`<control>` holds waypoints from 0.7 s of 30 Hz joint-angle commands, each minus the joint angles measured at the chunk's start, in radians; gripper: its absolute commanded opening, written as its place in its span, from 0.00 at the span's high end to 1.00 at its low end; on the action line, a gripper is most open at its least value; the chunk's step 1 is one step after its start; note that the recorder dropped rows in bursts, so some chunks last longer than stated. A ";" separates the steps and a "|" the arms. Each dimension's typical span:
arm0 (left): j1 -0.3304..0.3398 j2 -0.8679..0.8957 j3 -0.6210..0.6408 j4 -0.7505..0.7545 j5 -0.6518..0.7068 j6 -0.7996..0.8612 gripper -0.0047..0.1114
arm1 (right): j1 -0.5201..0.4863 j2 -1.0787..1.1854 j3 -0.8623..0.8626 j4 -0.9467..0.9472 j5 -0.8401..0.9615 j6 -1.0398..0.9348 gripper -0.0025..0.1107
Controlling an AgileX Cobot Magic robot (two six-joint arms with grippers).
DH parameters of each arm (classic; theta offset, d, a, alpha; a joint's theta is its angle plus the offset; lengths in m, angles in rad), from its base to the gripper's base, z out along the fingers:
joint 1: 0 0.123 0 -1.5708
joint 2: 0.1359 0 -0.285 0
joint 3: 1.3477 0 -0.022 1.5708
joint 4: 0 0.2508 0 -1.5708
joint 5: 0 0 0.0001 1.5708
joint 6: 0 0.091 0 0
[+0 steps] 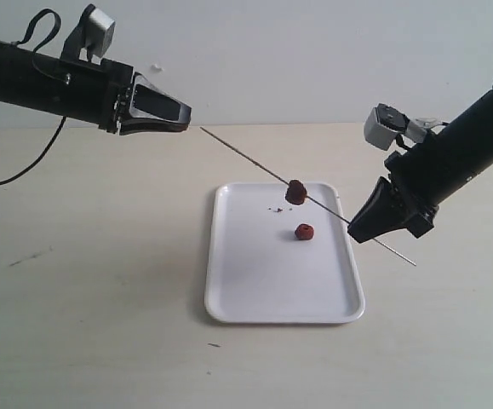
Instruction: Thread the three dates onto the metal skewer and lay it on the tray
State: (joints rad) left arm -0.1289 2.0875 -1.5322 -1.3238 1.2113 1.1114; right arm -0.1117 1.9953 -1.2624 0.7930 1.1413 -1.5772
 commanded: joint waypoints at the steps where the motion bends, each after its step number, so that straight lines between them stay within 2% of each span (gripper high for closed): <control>1: 0.003 -0.009 -0.003 -0.034 0.010 0.007 0.69 | -0.004 -0.004 0.000 0.006 0.015 -0.009 0.98; 21: 0.000 0.038 -0.003 -0.055 0.010 -0.034 0.69 | -0.004 -0.004 0.000 0.043 0.056 -0.047 0.98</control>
State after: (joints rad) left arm -0.1289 2.1127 -1.5322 -1.3456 1.2171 1.0820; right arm -0.1117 1.9953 -1.2624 0.8181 1.1795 -1.6103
